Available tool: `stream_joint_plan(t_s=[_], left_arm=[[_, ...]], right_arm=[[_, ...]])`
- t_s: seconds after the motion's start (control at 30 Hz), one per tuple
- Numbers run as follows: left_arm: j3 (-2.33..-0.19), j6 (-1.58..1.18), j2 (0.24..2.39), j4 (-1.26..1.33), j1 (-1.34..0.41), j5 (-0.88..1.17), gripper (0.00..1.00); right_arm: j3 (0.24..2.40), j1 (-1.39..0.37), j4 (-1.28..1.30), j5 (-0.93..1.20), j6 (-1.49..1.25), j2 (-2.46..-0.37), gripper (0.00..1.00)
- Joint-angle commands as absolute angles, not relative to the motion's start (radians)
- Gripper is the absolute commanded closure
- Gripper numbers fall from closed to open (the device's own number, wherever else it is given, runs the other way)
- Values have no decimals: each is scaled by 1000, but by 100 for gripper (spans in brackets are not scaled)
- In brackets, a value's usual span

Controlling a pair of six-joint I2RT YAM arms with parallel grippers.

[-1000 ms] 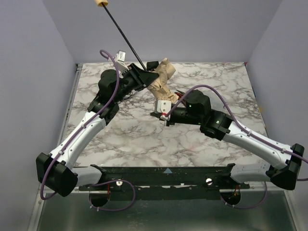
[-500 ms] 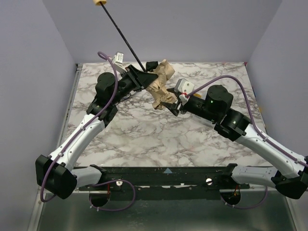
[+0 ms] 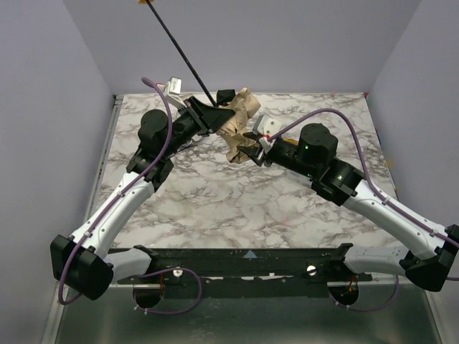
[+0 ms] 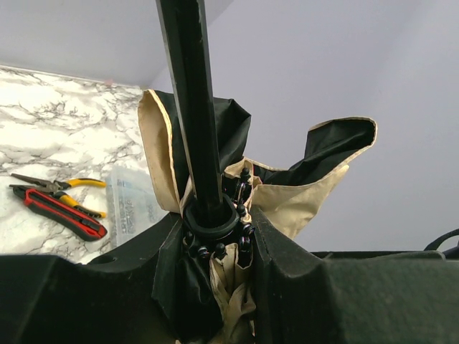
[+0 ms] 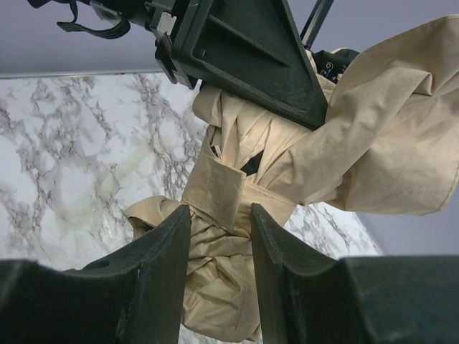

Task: Open the umbrella

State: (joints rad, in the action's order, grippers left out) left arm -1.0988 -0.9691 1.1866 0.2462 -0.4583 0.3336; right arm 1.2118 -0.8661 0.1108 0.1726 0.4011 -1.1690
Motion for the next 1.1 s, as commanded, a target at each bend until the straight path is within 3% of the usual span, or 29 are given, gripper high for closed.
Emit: stream_joint_plan(t_s=[0.0,0.27,0.4,0.53,1.07], left_arm=[[-1106,-973,1152,328,-468,361,100],[-1124,-962,1167,295,-477,338,100],[-1132,-960,1171,283,-479,333,100],[-1130,-962,1172,278,-478,328,100],[-1160,-976,1201,249,-477,289,100]], right_arm=[[1233,-864,68,217,398,-1185,62],[1246,-864,67,246,421,-1210,70],[1252,-864,100,274,437,-1222,81],[1258,-864,109,279,436,-1232,100],[1261,-894,197,449,380,-1249,100]])
